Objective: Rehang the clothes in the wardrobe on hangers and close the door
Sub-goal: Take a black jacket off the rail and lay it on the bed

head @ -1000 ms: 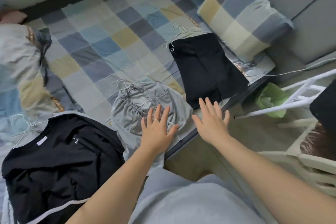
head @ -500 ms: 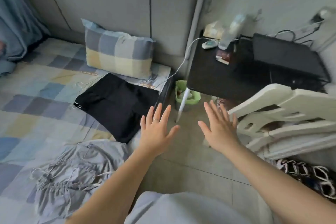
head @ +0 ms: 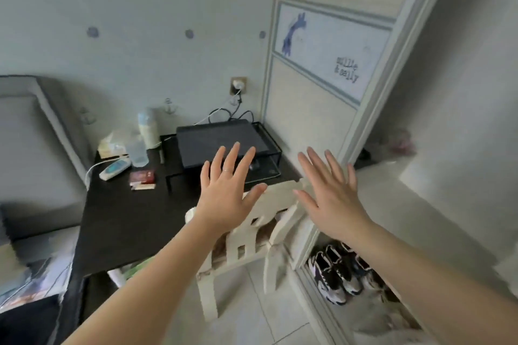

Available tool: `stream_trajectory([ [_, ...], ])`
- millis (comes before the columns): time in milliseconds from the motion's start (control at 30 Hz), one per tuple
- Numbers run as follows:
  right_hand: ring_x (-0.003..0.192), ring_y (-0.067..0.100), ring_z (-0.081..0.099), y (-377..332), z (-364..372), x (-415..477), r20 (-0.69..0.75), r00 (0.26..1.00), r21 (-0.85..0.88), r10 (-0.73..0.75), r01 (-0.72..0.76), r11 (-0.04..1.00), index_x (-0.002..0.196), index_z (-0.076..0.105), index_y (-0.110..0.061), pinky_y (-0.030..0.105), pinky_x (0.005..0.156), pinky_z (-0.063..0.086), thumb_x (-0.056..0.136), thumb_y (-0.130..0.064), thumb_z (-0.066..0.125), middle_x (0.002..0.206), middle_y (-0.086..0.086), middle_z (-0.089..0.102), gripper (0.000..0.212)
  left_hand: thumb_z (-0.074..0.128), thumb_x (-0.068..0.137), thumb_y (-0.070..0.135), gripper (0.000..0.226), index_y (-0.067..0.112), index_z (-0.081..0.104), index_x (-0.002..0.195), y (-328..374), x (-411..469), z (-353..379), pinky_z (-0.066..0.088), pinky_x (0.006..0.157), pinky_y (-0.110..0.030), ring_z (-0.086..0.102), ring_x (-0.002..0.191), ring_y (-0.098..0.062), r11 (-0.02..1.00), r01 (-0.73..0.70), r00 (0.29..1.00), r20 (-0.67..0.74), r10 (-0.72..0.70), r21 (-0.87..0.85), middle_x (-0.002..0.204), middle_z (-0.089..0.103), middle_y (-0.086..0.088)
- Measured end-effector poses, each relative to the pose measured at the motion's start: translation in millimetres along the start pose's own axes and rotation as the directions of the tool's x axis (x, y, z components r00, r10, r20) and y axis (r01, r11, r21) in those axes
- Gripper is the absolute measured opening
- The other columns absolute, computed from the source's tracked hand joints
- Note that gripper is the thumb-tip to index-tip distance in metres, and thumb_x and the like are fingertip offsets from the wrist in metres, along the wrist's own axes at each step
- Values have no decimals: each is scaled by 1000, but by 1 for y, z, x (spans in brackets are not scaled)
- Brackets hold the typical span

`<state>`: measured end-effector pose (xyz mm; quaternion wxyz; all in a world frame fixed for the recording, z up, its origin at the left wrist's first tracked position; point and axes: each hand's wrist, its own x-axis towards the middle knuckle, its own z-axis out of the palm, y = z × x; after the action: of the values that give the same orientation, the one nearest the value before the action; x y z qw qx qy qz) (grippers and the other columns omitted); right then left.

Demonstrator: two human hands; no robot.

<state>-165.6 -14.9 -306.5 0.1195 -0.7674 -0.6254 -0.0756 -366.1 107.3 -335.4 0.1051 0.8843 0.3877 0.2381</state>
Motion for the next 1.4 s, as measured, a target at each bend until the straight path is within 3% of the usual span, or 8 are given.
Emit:
stream_trajectory([
  [133, 152, 19, -7, 61, -58, 9, -135, 983, -86, 121, -133, 987, 155, 2, -36, 58, 119, -4, 94, -62, 17, 165, -13, -2, 68, 18, 94, 73, 72, 42, 0, 157, 66, 86, 2, -4, 122, -55, -13, 153, -22, 977, -211, 978, -20, 210, -35, 168, -4, 6],
  [267, 151, 15, -12, 112, -116, 6, -256, 936, -142, 240, -282, 949, 156, -1, -37, 55, 118, -7, 96, -62, 18, 164, -17, -7, 67, 15, 94, 74, 72, 43, -3, 157, 141, 158, 3, -3, 122, -55, -13, 153, -24, 903, -422, 906, -70, 417, -82, 168, -6, 5],
  [433, 150, 14, -17, 163, -184, 0, -379, 859, -232, 344, -448, 863, 155, -6, -40, 52, 117, -11, 93, -64, 12, 163, -20, -13, 69, 15, 94, 72, 70, 44, -3, 156, 245, 237, 9, -4, 122, -52, -12, 153, -22, 760, -637, 770, -160, 617, -132, 168, -5, 6],
  [600, 150, 16, -18, 205, -248, -3, -500, 749, -312, 434, -623, 717, 155, -9, -38, 53, 119, -11, 96, -63, 17, 163, -18, -12, 69, 23, 97, 68, 71, 40, -1, 158, 349, 304, 11, -1, 122, -50, -11, 153, -22, 568, -813, 582, -219, 783, -129, 168, -4, 5],
  [733, 151, 16, -14, 224, -296, -7, -588, 675, -352, 446, -710, 611, 156, -4, -36, 53, 120, -7, 94, -66, 10, 164, -17, -11, 70, 20, 96, 69, 71, 41, -4, 157, 420, 350, 8, -3, 122, -48, -15, 152, -19, 448, -882, 472, -290, 833, -148, 167, -8, 9],
  [967, 151, 16, -12, 247, -388, -11, -720, 539, -417, 437, -839, 348, 157, -4, -37, 48, 121, -5, 96, -62, 20, 164, -17, -7, 70, 15, 91, 72, 72, 45, -5, 155, 547, 405, -18, -4, 122, -48, -16, 151, -15, 233, -948, 305, -409, 860, -216, 167, -7, 9],
  [1200, 152, 17, -1, 268, -469, -3, -782, 450, -450, 432, -886, 108, 156, 0, -38, 50, 121, 4, 94, -63, 20, 164, -16, 2, 70, 23, 93, 71, 72, 45, -2, 156, 640, 436, -40, -3, 123, -44, -14, 151, -13, 107, -942, 251, -454, 855, -319, 167, -6, 11],
  [1400, 148, 16, 16, 288, -533, 1, -819, 414, -427, 398, -902, 61, 155, 11, -35, 53, 117, 12, 95, -61, 30, 161, -13, 23, 68, 20, 85, 76, 79, 44, 0, 155, 697, 440, -49, -3, 123, -46, -9, 152, -14, 66, -922, 249, -455, 855, -381, 167, -5, 11],
])
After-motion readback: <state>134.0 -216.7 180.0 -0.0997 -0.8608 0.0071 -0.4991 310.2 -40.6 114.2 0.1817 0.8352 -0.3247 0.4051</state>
